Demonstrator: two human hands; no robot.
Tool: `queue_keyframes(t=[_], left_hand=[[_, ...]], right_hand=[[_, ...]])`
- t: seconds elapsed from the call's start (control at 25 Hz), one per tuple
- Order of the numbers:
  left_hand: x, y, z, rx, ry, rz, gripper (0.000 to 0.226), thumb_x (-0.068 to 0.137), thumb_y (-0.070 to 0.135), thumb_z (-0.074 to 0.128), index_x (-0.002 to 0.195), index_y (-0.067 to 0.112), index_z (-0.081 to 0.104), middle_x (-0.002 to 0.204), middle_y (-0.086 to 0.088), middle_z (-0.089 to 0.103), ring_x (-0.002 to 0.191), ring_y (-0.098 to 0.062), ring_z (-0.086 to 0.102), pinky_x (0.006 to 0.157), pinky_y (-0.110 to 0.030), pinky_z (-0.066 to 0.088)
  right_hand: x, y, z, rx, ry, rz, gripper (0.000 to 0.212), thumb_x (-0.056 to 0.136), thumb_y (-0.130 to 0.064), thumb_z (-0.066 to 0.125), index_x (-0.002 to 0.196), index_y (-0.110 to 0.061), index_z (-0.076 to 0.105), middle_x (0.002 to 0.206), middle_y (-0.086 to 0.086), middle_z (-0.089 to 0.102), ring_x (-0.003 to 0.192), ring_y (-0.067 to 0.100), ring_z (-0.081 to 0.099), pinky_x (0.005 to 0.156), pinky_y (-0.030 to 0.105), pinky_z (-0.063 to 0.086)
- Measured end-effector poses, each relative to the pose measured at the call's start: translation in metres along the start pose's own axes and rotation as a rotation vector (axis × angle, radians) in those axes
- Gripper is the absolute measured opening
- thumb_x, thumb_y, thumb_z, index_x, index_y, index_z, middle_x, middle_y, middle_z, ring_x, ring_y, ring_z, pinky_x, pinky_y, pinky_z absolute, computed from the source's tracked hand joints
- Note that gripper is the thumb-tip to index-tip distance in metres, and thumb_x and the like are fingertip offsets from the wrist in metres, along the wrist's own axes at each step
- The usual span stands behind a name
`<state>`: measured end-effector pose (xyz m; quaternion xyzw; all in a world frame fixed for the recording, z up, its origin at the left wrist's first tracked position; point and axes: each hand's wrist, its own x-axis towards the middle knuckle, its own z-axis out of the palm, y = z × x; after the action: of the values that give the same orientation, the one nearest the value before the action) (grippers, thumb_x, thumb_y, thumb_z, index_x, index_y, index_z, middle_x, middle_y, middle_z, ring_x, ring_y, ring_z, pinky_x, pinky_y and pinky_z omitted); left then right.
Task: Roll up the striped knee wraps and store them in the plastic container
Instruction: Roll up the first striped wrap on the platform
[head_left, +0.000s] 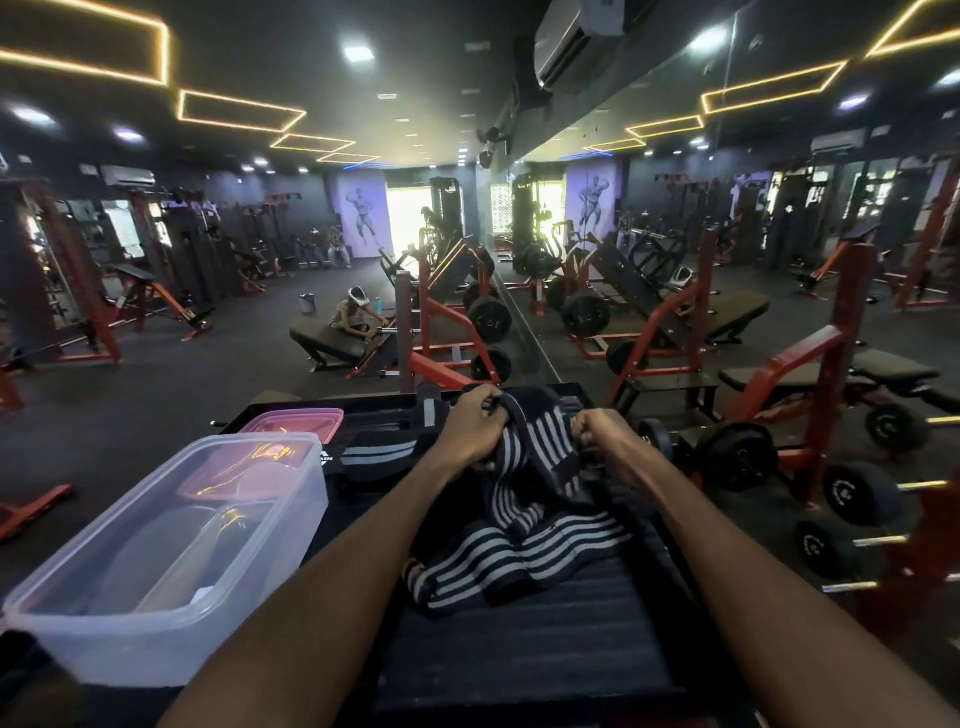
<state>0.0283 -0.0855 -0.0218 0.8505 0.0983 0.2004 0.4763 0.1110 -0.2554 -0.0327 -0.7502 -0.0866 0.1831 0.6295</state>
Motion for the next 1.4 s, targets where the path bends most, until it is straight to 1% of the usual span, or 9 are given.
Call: queue_keyframes(t=[0.12, 0.2, 0.4, 0.64, 0.88, 1.0, 1.12, 1.24, 1.4], left_hand=[[-0.003, 0.017, -0.005, 0.015, -0.029, 0.127, 0.012, 0.097, 0.013, 0.059, 0.101, 0.012, 0.071, 0.094, -0.008, 0.073, 0.086, -0.023, 0.070, 0.074, -0.034, 0.056], [-0.008, 0.032, -0.009, -0.099, -0.001, 0.149, 0.014, 0.095, 0.010, 0.063, 0.106, 0.010, 0.072, 0.088, -0.002, 0.073, 0.073, -0.011, 0.069, 0.064, -0.024, 0.055], [-0.017, 0.045, -0.019, -0.299, 0.006, 0.126, 0.019, 0.094, 0.005, 0.062, 0.111, 0.010, 0.069, 0.099, -0.001, 0.073, 0.081, -0.009, 0.070, 0.069, -0.024, 0.056], [-0.024, 0.021, -0.022, -0.472, 0.021, -0.090, 0.023, 0.096, 0.016, 0.050, 0.084, 0.017, 0.069, 0.083, -0.005, 0.070, 0.075, -0.021, 0.065, 0.069, -0.031, 0.050], [-0.034, 0.001, -0.026, -0.942, -0.176, -0.291, 0.029, 0.084, 0.012, 0.044, 0.073, -0.003, 0.066, 0.077, -0.022, 0.070, 0.071, -0.033, 0.067, 0.079, -0.039, 0.054], [-0.031, -0.004, -0.032, -0.653, -0.366, -0.301, 0.043, 0.086, 0.025, 0.036, 0.073, -0.005, 0.063, 0.096, -0.031, 0.069, 0.076, -0.037, 0.066, 0.075, -0.039, 0.051], [-0.033, 0.007, -0.023, -0.126, -0.347, -0.257, 0.027, 0.088, 0.042, 0.061, 0.083, 0.016, 0.065, 0.080, -0.003, 0.061, 0.061, -0.014, 0.054, 0.053, -0.026, 0.040], [-0.032, 0.017, -0.013, 0.176, -0.460, -0.116, 0.018, 0.089, 0.023, 0.070, 0.102, 0.011, 0.066, 0.085, -0.001, 0.065, 0.073, -0.015, 0.061, 0.067, -0.030, 0.050], [-0.023, 0.012, -0.020, 0.174, -0.305, -0.136, 0.019, 0.091, 0.005, 0.059, 0.105, -0.001, 0.071, 0.103, -0.012, 0.073, 0.096, -0.025, 0.069, 0.088, -0.038, 0.055]], right_hand=[[-0.007, 0.004, -0.001, 0.166, -0.200, 0.085, 0.032, 0.099, -0.033, 0.038, 0.092, -0.014, 0.064, 0.084, 0.007, 0.063, 0.073, 0.026, 0.061, 0.067, 0.039, 0.056], [-0.011, 0.004, 0.000, 0.123, -0.358, 0.125, 0.041, 0.102, -0.040, 0.034, 0.099, -0.014, 0.065, 0.085, 0.006, 0.069, 0.066, 0.022, 0.065, 0.057, 0.035, 0.058], [-0.033, 0.006, -0.002, 0.091, -0.550, 0.107, 0.023, 0.099, -0.007, 0.047, 0.084, -0.002, 0.065, 0.062, 0.006, 0.072, 0.051, 0.012, 0.069, 0.047, 0.020, 0.054], [-0.025, 0.017, -0.005, 0.194, -0.800, 0.196, 0.025, 0.078, 0.002, 0.054, 0.090, -0.006, 0.075, 0.087, 0.012, 0.068, 0.079, 0.026, 0.068, 0.076, 0.034, 0.057], [-0.020, 0.012, 0.012, -0.243, -0.602, 0.076, 0.015, 0.078, -0.003, 0.073, 0.089, -0.008, 0.065, 0.079, 0.009, 0.057, 0.064, 0.014, 0.054, 0.060, 0.027, 0.042], [-0.020, 0.005, 0.014, -0.085, -0.498, 0.062, 0.011, 0.083, -0.014, 0.068, 0.089, -0.005, 0.072, 0.090, 0.017, 0.071, 0.077, 0.028, 0.068, 0.068, 0.034, 0.055], [-0.017, -0.005, 0.016, -0.345, -0.403, -0.123, 0.023, 0.095, -0.022, 0.062, 0.074, -0.013, 0.062, 0.072, 0.006, 0.065, 0.064, 0.018, 0.059, 0.063, 0.033, 0.048], [-0.012, -0.017, 0.021, -0.526, -0.355, -0.259, 0.032, 0.094, -0.029, 0.068, 0.068, -0.018, 0.053, 0.061, -0.002, 0.051, 0.056, 0.011, 0.045, 0.052, 0.025, 0.036], [-0.015, -0.025, -0.003, -0.504, -0.622, -0.065, 0.015, 0.088, -0.015, 0.075, 0.080, -0.011, 0.063, 0.069, 0.000, 0.068, 0.064, 0.015, 0.063, 0.056, 0.025, 0.051]])
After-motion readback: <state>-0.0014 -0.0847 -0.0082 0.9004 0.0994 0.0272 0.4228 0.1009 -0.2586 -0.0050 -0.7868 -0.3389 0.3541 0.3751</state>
